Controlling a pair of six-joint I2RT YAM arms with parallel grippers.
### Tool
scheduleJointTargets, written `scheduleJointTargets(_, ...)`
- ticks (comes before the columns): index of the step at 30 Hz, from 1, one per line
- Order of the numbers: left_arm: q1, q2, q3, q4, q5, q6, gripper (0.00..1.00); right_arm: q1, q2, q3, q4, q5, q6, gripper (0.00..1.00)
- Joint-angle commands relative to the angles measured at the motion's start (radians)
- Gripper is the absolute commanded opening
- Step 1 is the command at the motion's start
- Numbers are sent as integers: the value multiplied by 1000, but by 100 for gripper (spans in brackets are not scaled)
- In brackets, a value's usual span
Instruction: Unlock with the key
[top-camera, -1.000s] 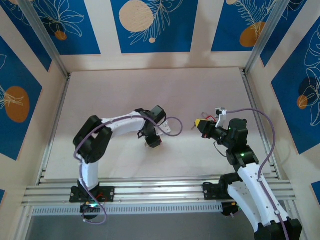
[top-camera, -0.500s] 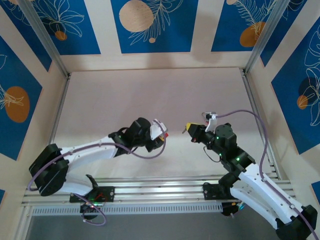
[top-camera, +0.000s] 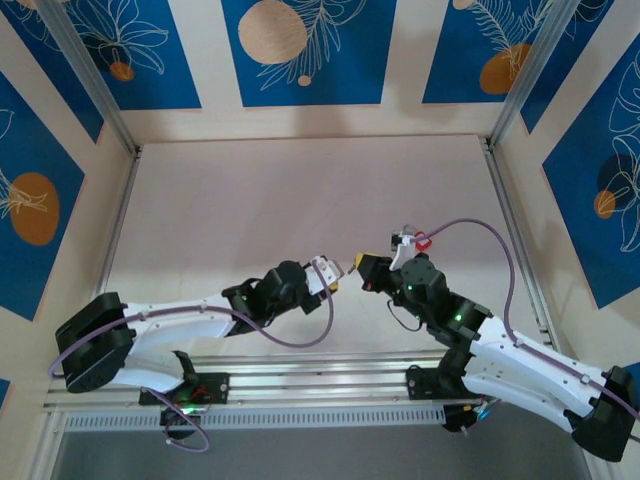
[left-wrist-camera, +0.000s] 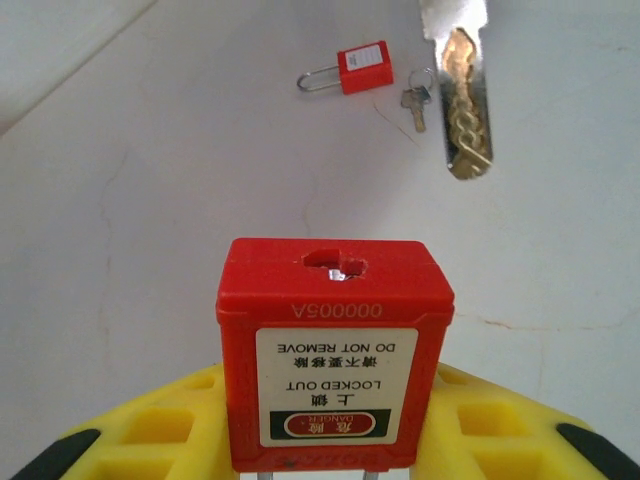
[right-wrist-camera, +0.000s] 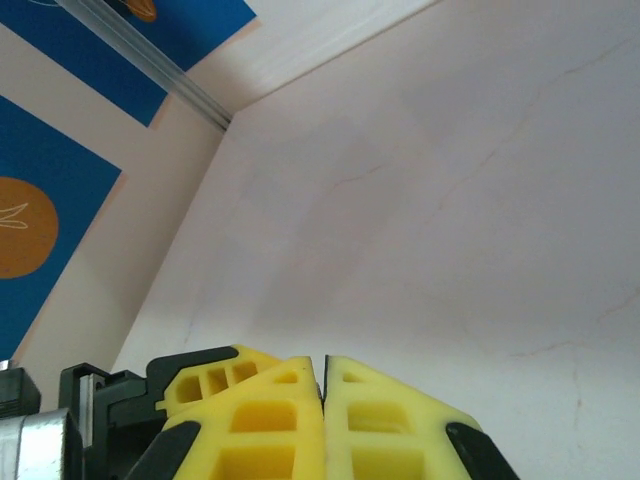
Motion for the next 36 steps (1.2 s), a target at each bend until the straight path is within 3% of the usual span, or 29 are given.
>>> scheduleJointTargets(1, -5, -29, -16, 64, -22, -14, 27, 27, -14, 0, 69, 93, -4, 0)
scheduleJointTargets(36, -3, -66, -68, 88, 0, -85, 24, 38, 166, 22, 210, 14, 26, 0)
